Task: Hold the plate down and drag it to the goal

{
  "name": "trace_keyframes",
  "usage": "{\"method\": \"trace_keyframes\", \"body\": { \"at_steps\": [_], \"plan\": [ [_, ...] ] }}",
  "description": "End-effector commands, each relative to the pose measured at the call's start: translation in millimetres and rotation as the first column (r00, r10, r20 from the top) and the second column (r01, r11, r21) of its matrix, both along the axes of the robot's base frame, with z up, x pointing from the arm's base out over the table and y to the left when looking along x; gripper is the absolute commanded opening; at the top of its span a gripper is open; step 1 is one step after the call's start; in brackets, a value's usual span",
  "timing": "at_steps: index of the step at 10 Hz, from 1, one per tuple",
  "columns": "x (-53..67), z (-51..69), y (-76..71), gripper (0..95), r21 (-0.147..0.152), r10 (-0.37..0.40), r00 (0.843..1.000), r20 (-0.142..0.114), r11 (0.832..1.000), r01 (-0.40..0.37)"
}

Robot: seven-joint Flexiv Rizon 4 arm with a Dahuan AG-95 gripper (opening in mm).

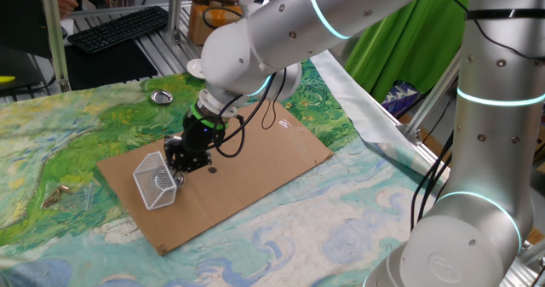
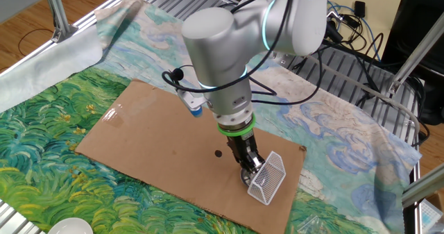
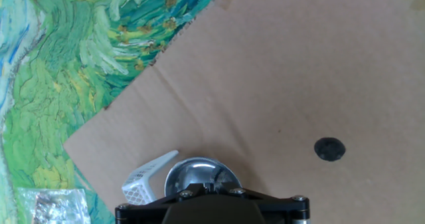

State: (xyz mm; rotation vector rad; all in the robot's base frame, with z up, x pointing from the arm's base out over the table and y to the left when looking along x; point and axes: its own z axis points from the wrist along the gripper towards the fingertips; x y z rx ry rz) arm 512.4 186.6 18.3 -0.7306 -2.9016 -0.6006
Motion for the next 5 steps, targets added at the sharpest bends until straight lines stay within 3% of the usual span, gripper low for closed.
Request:
{"method": "trace_keyframes", "body": {
  "at_steps": [1,3,5],
  "plan": [
    [1.9,2.6,-1.8,0.0,-0.023,0.018,1.0,-0.001,1.0,-0.019],
    [4.4,9.0,-3.9,0.0,-0.069,0.054,0.998,-0.011,0.996,-0.055],
    [7.3,15.1,-9.0,0.0,-0.091,0.072,0.997,-0.016,0.993,-0.073]
  ]
}}
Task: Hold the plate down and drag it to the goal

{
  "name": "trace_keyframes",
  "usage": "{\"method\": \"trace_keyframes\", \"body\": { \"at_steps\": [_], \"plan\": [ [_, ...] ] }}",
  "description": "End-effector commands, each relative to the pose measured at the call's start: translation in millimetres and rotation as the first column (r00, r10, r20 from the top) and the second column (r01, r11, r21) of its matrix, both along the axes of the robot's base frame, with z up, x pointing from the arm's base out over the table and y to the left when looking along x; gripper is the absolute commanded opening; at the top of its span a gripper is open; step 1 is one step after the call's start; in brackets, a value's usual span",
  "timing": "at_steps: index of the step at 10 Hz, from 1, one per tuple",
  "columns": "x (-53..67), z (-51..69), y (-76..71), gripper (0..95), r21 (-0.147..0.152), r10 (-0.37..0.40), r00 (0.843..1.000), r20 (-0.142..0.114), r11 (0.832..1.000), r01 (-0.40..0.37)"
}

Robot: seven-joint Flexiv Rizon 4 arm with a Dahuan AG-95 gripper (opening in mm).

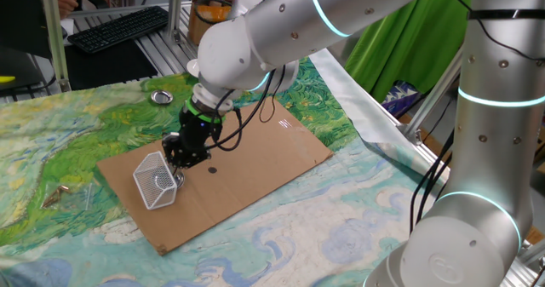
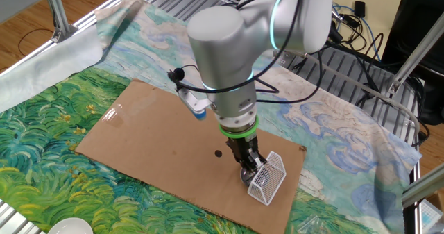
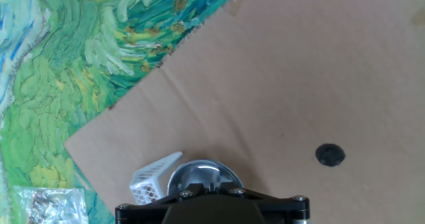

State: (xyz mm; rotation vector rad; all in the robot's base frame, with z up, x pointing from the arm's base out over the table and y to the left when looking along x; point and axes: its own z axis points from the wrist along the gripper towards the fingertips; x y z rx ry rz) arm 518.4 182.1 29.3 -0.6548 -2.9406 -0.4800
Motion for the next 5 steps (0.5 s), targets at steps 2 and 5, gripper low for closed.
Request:
{"method": "trace_keyframes", "body": {
  "at_steps": [2,5],
  "plan": [
    [3.4,10.0,-12.6,0.0,-0.027,0.035,0.999,-0.005,0.999,-0.035],
    [10.7,21.3,-36.0,0.0,-0.103,0.144,0.99,0.005,0.984,-0.143]
  ]
}}
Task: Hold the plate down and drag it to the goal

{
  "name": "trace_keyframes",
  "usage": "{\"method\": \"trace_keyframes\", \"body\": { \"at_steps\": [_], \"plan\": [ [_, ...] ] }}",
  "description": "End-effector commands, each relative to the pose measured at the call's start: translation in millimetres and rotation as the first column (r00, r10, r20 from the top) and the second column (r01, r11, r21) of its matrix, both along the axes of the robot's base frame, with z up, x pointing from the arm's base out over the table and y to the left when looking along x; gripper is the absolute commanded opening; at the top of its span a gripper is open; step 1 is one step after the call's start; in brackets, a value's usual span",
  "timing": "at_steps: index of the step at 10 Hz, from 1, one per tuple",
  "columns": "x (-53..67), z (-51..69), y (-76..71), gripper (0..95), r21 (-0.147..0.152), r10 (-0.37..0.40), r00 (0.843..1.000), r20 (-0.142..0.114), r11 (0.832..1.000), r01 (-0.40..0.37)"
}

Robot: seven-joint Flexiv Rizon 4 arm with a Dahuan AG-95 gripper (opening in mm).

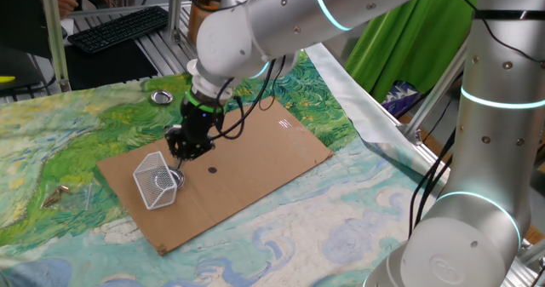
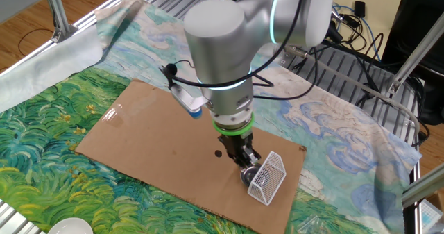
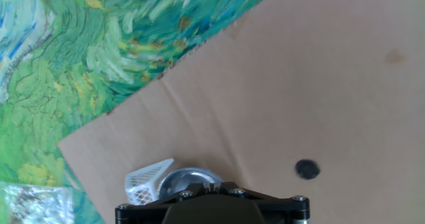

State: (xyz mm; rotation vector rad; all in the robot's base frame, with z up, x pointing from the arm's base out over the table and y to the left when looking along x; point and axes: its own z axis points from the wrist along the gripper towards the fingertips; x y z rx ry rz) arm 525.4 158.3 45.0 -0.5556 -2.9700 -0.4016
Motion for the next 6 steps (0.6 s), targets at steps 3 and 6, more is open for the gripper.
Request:
{"method": "trace_keyframes", "body": {
  "at_steps": [3,6],
  "plan": [
    [14.6,4.4,-38.8,0.0,-0.114,0.182,0.983,0.019,0.977,-0.179],
    [26.0,0.8,-68.7,0.0,-0.119,0.278,0.959,0.051,0.955,-0.27]
  ]
}}
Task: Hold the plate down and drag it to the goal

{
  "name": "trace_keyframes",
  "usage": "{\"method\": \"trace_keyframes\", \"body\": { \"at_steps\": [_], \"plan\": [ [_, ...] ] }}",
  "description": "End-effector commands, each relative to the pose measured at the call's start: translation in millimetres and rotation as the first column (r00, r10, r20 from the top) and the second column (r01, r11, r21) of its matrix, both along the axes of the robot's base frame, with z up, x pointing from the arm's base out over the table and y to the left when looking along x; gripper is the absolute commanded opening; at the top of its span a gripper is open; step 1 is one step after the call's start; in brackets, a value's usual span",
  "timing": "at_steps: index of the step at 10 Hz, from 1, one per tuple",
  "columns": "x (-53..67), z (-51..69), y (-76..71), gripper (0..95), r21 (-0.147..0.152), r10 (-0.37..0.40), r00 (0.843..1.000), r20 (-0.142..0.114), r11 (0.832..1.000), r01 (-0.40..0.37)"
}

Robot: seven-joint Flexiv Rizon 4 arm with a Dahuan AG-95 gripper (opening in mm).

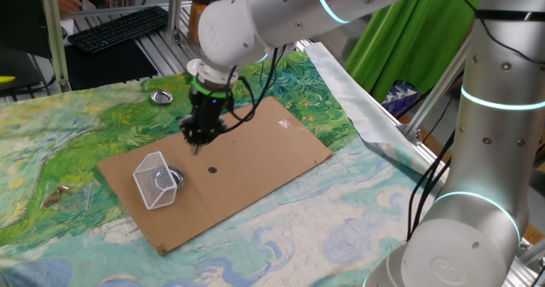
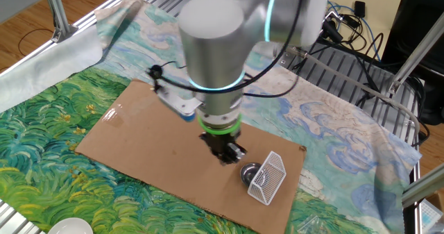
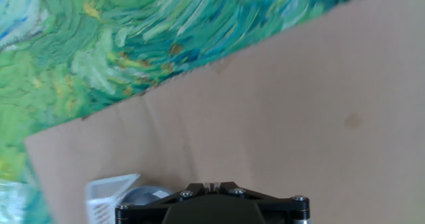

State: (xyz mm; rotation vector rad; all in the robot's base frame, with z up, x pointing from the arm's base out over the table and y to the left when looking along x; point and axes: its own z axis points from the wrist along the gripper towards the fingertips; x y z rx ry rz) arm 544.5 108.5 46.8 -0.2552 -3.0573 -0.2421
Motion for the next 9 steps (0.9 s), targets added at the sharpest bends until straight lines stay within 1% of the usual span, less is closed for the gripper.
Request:
{"method": "trace_keyframes", "body": {
  "at_steps": [1,2,3,4,5,7,9],
  "plan": [
    [8.7,-1.3,-24.3,0.0,-0.007,0.111,0.993,0.043,0.994,-0.111],
    [10.0,-2.3,-31.8,0.0,-0.007,0.162,0.985,0.056,0.987,-0.162],
    [10.2,-3.6,-36.4,0.0,-0.009,0.183,0.98,0.074,0.983,-0.183],
    [10.8,-4.6,-40.8,0.0,-0.008,0.198,0.977,0.085,0.98,-0.198],
    [12.3,-4.8,-45.7,0.0,-0.001,0.221,0.971,0.09,0.975,-0.222],
    [14.0,-5.0,-51.5,0.0,-0.015,0.287,0.953,0.102,0.958,-0.287],
    [13.6,-6.0,-53.6,0.0,-0.018,0.289,0.952,0.1,0.957,-0.289]
  ]
}}
